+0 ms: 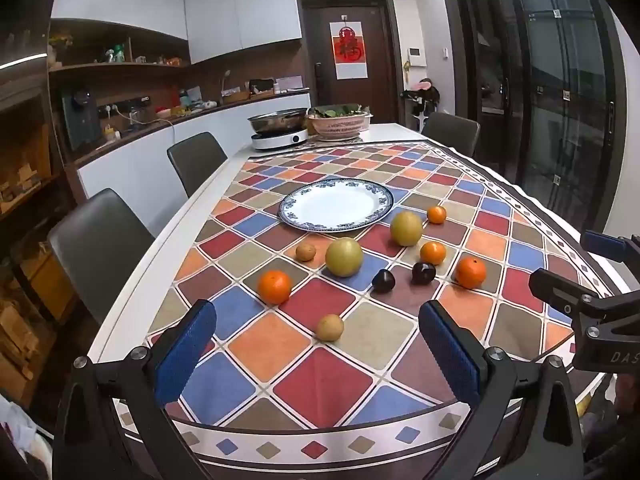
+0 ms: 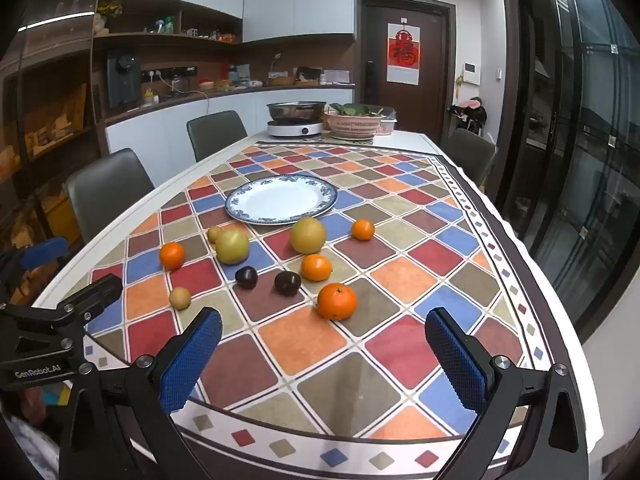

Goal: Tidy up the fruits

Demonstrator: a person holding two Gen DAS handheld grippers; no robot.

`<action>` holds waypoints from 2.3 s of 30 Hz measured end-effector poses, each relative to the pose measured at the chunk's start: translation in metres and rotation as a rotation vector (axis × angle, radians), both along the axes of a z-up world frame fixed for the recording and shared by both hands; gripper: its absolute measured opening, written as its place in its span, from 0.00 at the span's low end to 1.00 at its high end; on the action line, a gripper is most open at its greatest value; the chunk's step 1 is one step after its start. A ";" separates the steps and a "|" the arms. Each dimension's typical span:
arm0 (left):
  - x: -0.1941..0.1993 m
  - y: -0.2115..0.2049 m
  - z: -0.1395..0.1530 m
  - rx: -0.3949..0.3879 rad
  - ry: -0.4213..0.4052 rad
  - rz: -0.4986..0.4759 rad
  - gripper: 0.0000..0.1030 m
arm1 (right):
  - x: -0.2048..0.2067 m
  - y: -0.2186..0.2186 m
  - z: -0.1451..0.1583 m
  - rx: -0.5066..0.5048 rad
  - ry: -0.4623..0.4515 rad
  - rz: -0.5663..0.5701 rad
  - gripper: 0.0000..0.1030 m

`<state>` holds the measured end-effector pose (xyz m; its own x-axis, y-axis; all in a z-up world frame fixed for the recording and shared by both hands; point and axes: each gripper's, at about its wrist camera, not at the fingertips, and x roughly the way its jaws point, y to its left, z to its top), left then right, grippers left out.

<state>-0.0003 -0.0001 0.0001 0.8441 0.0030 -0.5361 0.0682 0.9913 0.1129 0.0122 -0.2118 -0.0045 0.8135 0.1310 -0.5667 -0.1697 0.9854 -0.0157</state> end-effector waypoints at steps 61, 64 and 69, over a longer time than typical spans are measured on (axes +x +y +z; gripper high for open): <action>-0.006 0.004 0.005 0.004 -0.008 0.007 1.00 | 0.001 0.004 0.003 0.011 -0.022 0.016 0.99; -0.006 0.004 0.005 0.002 -0.011 0.010 1.00 | -0.001 0.004 0.004 0.010 -0.025 0.016 0.99; -0.007 0.004 0.006 0.003 -0.015 0.007 1.00 | -0.002 0.004 0.004 0.007 -0.024 0.016 0.99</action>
